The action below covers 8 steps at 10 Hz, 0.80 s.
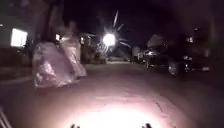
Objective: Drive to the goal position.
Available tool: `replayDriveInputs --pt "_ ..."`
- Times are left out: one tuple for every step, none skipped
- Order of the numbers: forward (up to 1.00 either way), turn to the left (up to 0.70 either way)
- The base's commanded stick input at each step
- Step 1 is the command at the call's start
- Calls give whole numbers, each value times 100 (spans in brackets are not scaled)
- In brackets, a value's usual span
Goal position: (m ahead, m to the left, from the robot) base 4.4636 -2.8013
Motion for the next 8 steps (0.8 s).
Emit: replayDriveInputs --pt "85 0" --pt "85 0" --pt "85 0" --pt "85 0" --pt "85 0" --pt "85 0" --pt "85 0" --pt "85 0"
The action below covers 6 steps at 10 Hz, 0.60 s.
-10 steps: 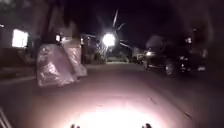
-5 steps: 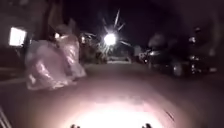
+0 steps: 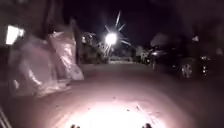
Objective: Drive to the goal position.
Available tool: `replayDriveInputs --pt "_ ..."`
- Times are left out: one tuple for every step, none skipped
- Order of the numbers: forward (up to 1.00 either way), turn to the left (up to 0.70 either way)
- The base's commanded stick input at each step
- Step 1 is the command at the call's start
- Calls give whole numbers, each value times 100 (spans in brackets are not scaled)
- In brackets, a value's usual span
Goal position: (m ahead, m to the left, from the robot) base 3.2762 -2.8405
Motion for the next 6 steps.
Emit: replayDriveInputs --pt "85 0" --pt "85 0" --pt "85 -11" --pt "85 -28" --pt "85 -5" --pt "85 0"
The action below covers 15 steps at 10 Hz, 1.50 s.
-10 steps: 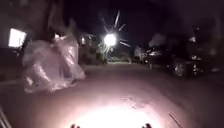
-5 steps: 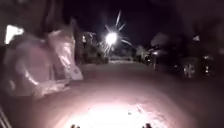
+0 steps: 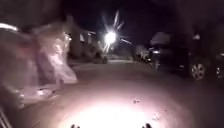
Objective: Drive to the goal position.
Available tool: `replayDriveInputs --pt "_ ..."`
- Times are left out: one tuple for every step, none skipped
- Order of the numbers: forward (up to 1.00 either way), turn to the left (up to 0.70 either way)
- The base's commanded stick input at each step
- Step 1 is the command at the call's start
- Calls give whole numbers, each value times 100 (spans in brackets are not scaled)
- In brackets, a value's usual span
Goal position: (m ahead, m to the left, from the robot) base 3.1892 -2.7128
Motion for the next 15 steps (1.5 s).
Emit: replayDriveInputs --pt "85 0" --pt "85 0" --pt "85 0" --pt "85 0" --pt "85 0" --pt "85 0" --pt "85 0" --pt "85 0" --pt "85 0" --pt "85 0" --pt "85 0" --pt "85 0" --pt "85 0" --pt "85 0" --pt "85 0"
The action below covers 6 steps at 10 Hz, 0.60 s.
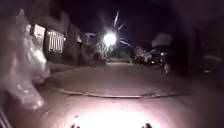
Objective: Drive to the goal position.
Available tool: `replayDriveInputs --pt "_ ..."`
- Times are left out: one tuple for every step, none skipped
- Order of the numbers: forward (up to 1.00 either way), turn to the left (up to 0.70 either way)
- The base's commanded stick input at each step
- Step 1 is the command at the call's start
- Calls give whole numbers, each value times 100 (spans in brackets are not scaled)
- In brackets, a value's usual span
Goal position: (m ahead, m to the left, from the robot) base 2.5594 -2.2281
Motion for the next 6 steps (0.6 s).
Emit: replayDriveInputs --pt "85 0" --pt "85 -18" --pt "85 -29" --pt "85 -22" --pt "85 -8" --pt "85 0"
